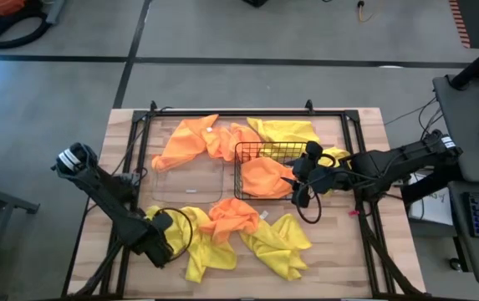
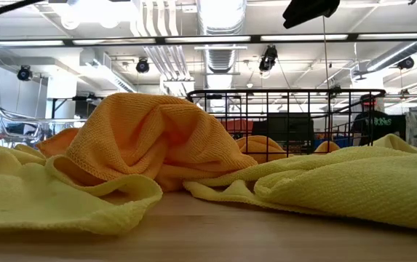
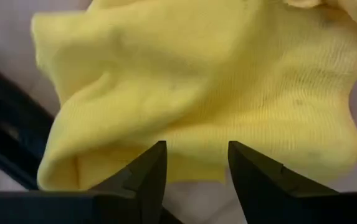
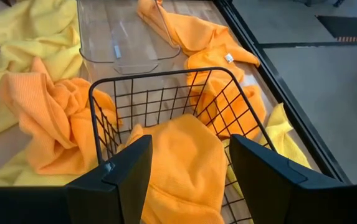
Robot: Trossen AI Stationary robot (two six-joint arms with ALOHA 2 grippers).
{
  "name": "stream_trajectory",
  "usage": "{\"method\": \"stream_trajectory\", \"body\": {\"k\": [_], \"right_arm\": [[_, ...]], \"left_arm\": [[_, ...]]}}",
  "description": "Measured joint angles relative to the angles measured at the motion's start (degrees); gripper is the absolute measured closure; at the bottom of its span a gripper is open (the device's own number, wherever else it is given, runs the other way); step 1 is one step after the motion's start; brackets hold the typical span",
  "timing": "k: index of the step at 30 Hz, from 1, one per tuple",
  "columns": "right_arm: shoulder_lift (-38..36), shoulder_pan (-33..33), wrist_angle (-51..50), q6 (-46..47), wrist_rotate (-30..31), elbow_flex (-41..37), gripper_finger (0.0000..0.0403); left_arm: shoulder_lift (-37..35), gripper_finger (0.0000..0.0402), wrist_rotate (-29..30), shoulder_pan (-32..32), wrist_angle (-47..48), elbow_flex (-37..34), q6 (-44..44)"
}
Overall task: Sort microfiber towel by color & place in baskets
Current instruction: Put the yellow towel into the transparent bin
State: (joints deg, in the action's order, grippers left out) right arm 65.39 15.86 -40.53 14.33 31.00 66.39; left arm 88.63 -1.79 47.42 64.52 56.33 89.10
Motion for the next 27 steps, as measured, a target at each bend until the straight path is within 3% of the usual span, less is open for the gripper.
{"method": "stream_trajectory", "body": {"k": [6,10,20,27], "right_arm": [[0.00,0.00,0.01,0.09,0.02,-0.02,0.0193],[0.00,0.00,0.00,0.36,0.02,-0.02,0.0193],[0.00,0.02,-0.44,0.67,-0.17,-0.04,0.0193],[0.02,0.02,-2.41,2.24,-0.81,-0.09,0.0193]], "left_arm": [[5.30,0.0247,7.12,-0.01,-0.12,4.14,-10.93],[8.36,0.0247,8.62,0.00,2.09,5.92,-15.56],[12.10,0.0247,8.84,-0.68,3.81,3.02,-15.43],[12.08,0.0249,8.85,-0.76,-0.38,0.36,-15.08]]}}
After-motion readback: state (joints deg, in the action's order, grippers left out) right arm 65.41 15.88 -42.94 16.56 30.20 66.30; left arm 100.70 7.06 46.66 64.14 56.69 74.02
